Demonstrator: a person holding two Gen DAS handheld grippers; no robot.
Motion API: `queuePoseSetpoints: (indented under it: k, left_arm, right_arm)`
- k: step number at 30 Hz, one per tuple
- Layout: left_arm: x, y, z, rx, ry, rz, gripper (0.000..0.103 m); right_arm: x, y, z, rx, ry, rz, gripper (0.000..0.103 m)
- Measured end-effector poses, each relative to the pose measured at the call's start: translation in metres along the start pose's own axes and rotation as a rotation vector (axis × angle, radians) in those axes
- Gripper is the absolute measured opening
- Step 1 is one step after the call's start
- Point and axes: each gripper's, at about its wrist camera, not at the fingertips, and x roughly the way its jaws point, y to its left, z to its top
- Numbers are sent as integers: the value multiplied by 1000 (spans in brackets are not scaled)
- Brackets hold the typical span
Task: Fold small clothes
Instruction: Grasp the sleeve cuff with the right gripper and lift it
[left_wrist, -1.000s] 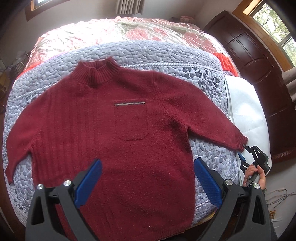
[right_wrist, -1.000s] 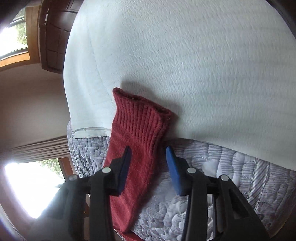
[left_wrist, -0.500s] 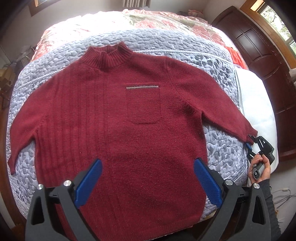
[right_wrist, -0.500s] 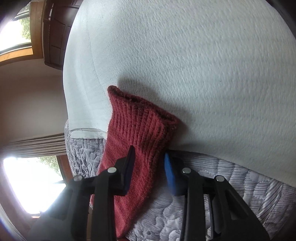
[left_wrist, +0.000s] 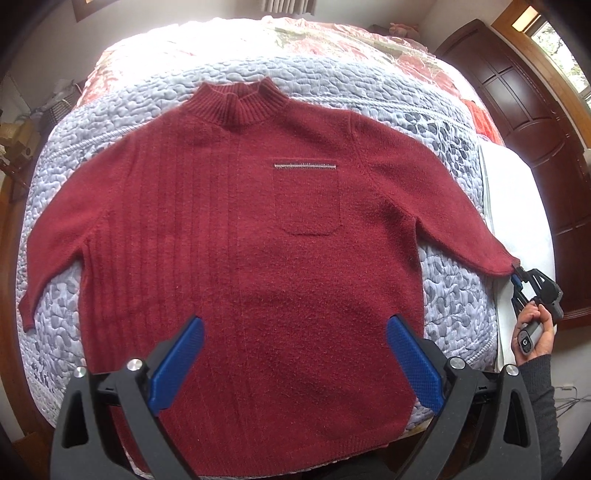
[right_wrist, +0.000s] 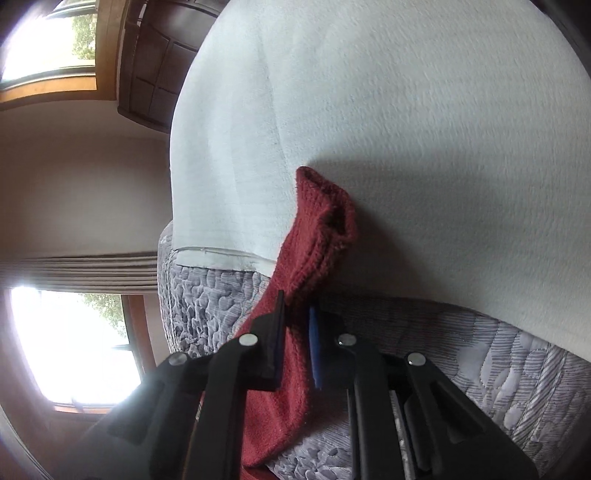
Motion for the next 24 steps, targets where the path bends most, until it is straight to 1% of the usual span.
queuePoseSetpoints:
  k: [4, 7, 11, 16, 20, 24]
  left_arm:
    - [-15, 9, 0, -26, -19, -33, 99]
    - [-26, 24, 0, -70, -32, -56, 99]
    - [-42, 51, -1, -132, -55, -86, 99]
    - [-64, 90, -7, -212, -103, -107, 99]
    - [-81, 118, -12, -267, -142, -132, 99]
    - [-95, 144, -16, -326, -172, -159, 99]
  right_arm:
    - [-24, 42, -7, -106, -20, 10, 10]
    - [-41, 82, -17, -192, -35, 31, 10]
    - [-62, 136, -39, -321, -40, 58, 10]
    - [-79, 204, -75, -475, -37, 101, 10]
    - [-90, 254, -111, -612, -28, 133, 10]
    - [-90, 301, -155, -755, -15, 145, 10]
